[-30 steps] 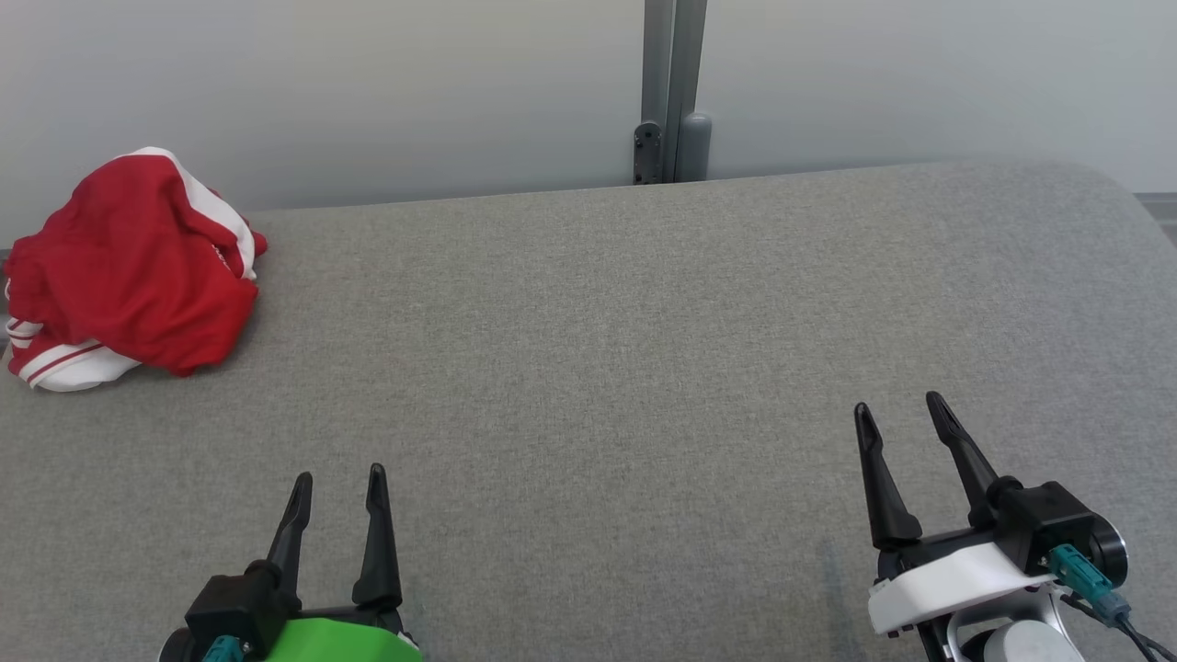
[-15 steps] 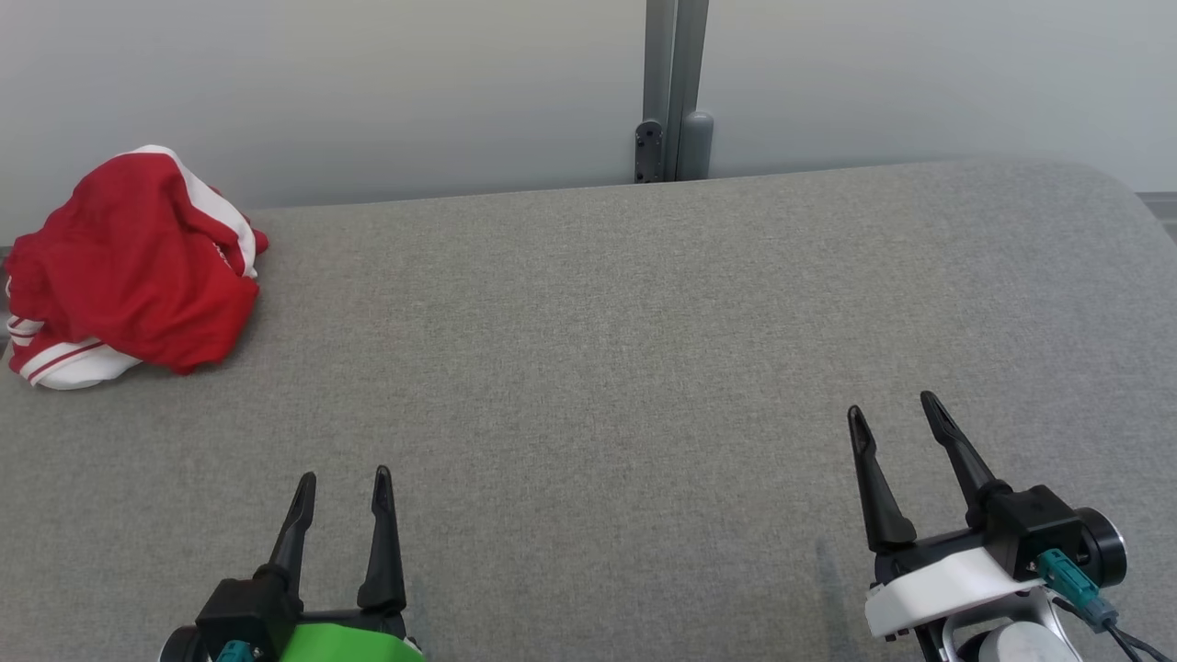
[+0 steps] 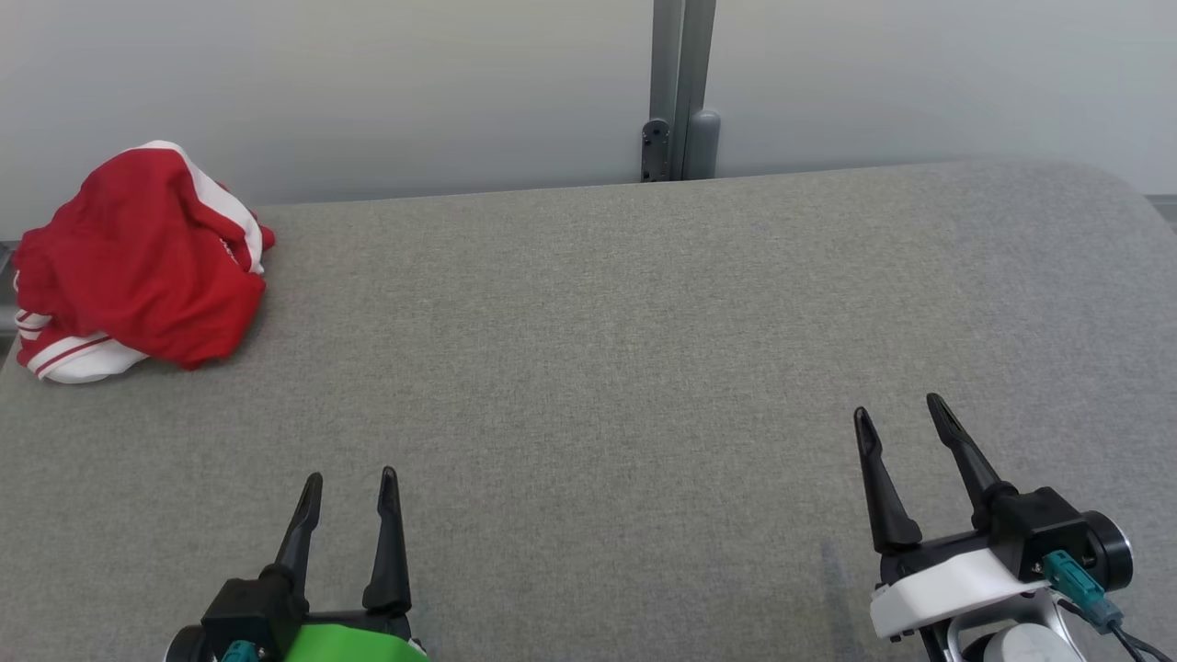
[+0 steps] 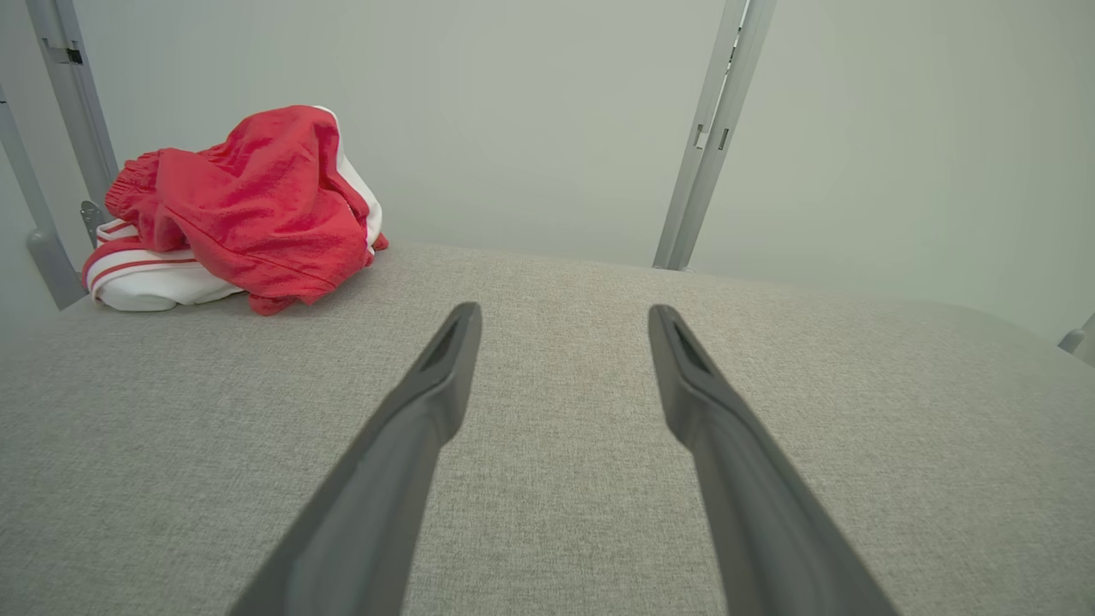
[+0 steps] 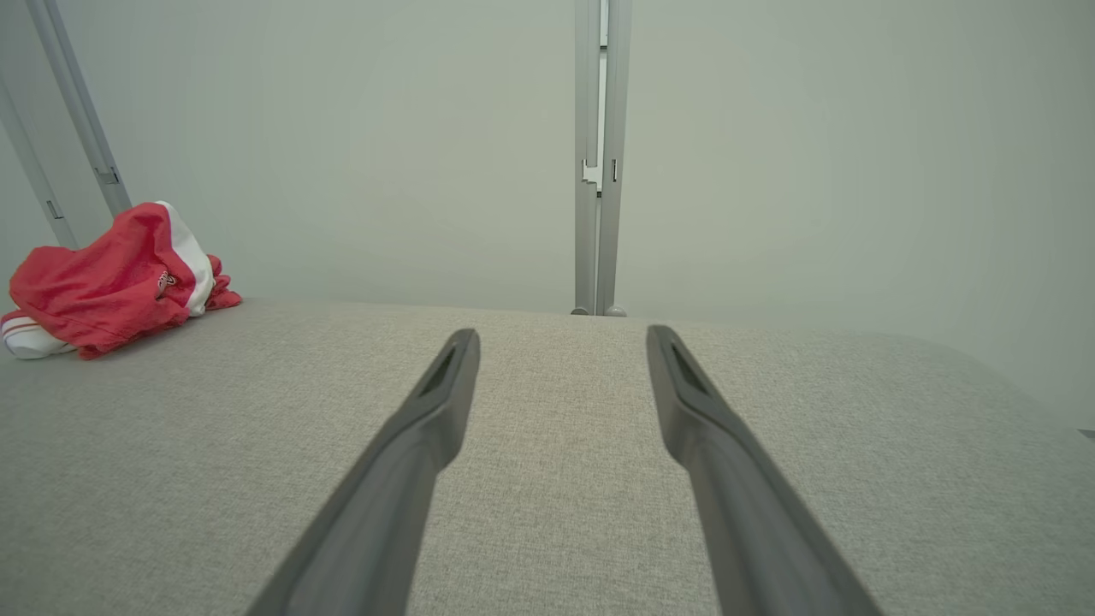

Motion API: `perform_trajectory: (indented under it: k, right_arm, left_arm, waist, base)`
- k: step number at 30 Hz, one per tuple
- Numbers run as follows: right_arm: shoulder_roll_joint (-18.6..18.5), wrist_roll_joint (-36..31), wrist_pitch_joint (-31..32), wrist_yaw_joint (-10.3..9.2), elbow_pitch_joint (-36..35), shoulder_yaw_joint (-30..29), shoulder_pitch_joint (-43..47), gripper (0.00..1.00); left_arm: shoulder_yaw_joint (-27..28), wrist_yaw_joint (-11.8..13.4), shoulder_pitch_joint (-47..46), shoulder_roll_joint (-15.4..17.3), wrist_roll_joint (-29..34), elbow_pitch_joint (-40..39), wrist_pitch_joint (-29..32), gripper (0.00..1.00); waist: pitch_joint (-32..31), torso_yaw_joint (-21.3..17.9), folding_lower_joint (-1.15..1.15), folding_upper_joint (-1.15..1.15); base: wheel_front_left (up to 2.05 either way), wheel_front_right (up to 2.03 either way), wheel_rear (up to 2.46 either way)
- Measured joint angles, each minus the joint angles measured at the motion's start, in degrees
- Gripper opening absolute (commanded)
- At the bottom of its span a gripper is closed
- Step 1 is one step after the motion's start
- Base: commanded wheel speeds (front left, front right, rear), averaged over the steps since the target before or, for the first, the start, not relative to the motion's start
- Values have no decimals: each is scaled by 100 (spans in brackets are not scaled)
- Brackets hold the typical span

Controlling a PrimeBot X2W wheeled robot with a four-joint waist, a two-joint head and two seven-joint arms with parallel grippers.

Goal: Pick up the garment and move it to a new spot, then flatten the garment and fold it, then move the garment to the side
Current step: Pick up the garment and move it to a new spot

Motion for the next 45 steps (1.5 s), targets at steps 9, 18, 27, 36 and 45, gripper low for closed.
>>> perform_trajectory:
  k: [9, 18, 27, 36, 45]
  right_arm:
    - [-2, -13, -1, 0, -83, -70, 54, 100]
    - [-2, -13, -1, 0, -115, -23, 55, 100]
    - [-1, -48, -1, 1, -93, 43, -15, 100]
    - [1, -103, -1, 1, -79, 186, -76, 100]
    - [2, -198, 0, 1, -160, 158, -107, 100]
  left_arm:
    - [-10, -11, -37, 2, 11, -5, 0, 100]
    - [79, -9, -65, 5, 12, -40, -2, 100]
    - [92, 5, -60, 7, -32, -52, -2, 100]
    - [116, 62, -51, 8, -148, -147, -2, 100]
    - [92, 115, -54, 8, -231, -202, -2, 100]
  waist:
    - [16, 433, 0, 0]
    - [39, 1316, 0, 0]
    - [78, 2282, 0, 0]
    - [205, 2825, 0, 0]
    - [411, 2850, 0, 0]
  base:
    - [0, 0, 0]
    - [0, 0, 0]
    - [0, 0, 0]
    - [0, 0, 0]
    - [0, 0, 0]
